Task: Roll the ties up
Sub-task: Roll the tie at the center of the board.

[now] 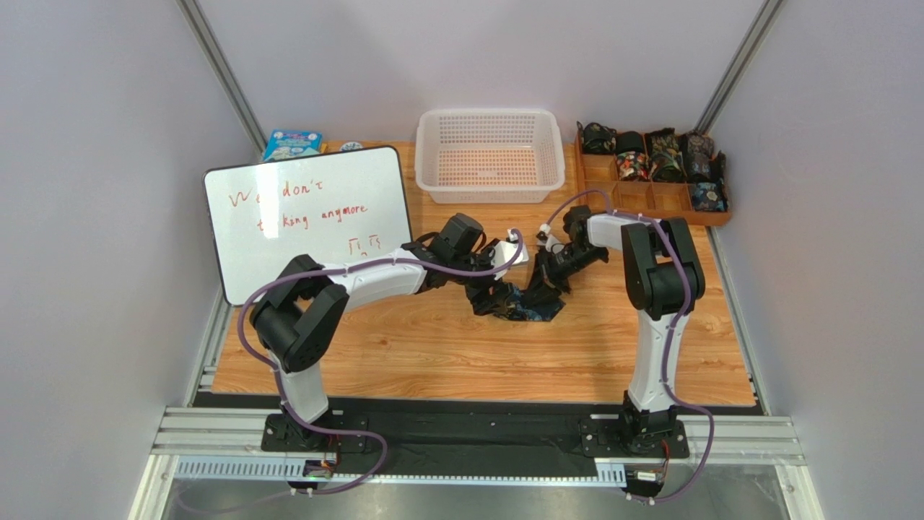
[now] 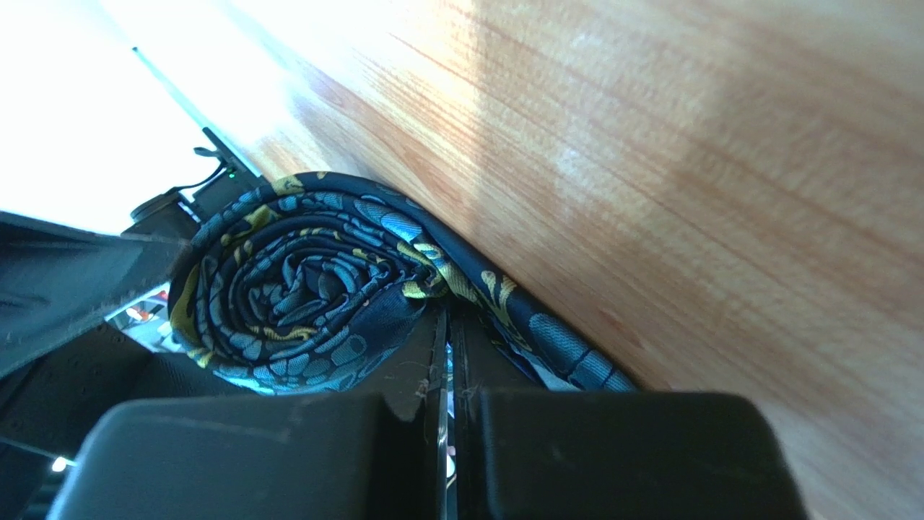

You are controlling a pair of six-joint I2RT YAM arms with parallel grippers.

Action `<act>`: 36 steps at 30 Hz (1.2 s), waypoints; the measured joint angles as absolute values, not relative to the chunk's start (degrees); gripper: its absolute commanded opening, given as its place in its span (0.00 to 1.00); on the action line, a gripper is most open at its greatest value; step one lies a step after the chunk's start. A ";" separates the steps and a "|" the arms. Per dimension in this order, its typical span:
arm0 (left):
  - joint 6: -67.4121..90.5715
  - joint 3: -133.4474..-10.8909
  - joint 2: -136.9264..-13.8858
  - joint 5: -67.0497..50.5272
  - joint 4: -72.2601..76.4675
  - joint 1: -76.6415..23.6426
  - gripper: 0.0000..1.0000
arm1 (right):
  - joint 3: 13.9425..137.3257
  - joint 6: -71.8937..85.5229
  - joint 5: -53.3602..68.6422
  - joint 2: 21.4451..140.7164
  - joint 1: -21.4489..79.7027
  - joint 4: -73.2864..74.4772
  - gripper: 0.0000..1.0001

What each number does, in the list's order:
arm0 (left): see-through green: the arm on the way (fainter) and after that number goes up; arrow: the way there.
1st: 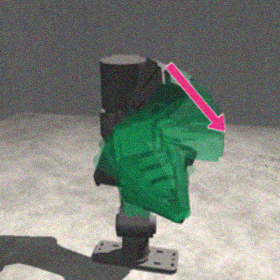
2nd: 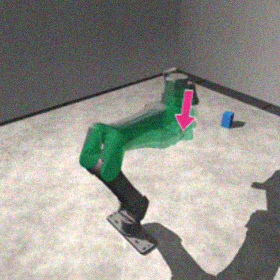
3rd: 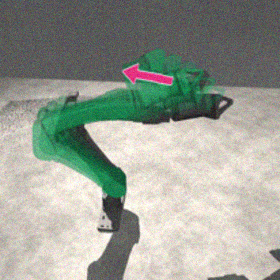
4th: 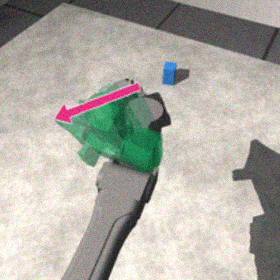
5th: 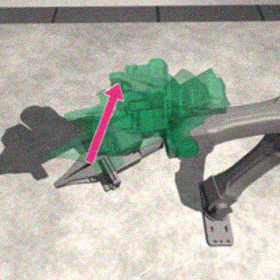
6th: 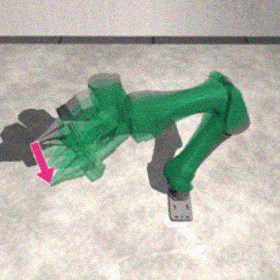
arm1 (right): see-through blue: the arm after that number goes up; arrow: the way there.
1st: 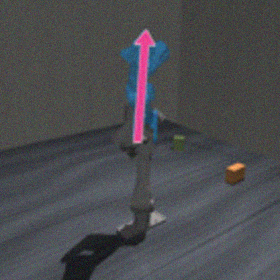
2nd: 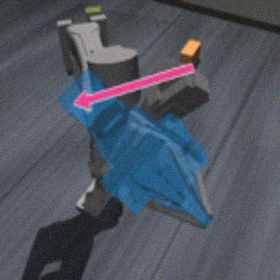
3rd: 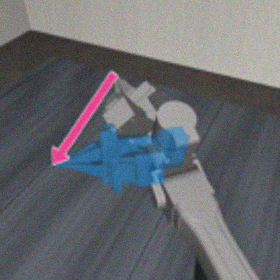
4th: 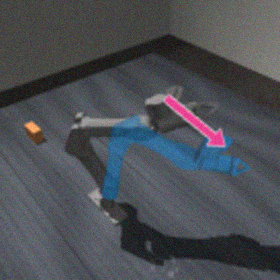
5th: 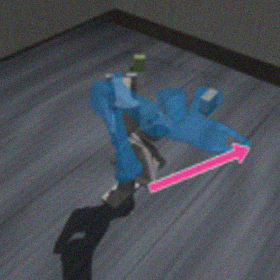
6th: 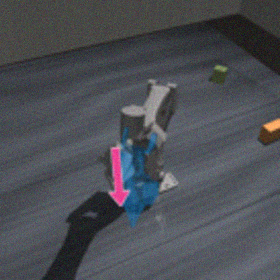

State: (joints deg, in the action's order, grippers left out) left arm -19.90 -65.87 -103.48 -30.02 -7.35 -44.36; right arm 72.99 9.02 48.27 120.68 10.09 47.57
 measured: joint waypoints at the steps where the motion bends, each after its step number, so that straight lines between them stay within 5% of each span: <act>1: -19.92 -65.58 -103.35 -30.39 -6.94 -44.36 0.84 | 73.30 9.06 47.79 120.68 10.15 47.97 0.00; 3: -20.01 -64.73 -103.33 -31.11 -5.74 -44.36 0.99 | 73.76 9.04 46.89 120.68 10.33 48.66 0.00; 12: -20.29 -59.53 -104.42 -33.23 3.66 -44.45 0.97 | 75.35 8.49 44.21 120.73 11.25 50.92 0.00; 18: -20.71 -59.42 -109.01 -32.45 9.23 -45.06 0.72 | 76.97 7.11 43.59 121.56 12.56 52.53 0.00; 23: -22.37 -59.42 -109.71 -31.66 8.71 -45.65 0.35 | 78.41 6.50 43.62 122.50 13.78 53.98 0.00; 25: -22.81 -59.40 -109.60 -31.05 8.34 -45.65 0.23 | 78.50 6.09 44.16 122.56 13.96 53.98 0.13; 29: -22.94 -58.87 -108.27 -29.61 6.96 -45.78 0.15 | 78.50 4.71 45.47 122.39 13.91 53.91 0.40; 36: -22.39 -57.39 -105.91 -26.59 4.32 -46.85 0.15 | 78.19 2.44 48.10 117.01 9.76 55.44 0.53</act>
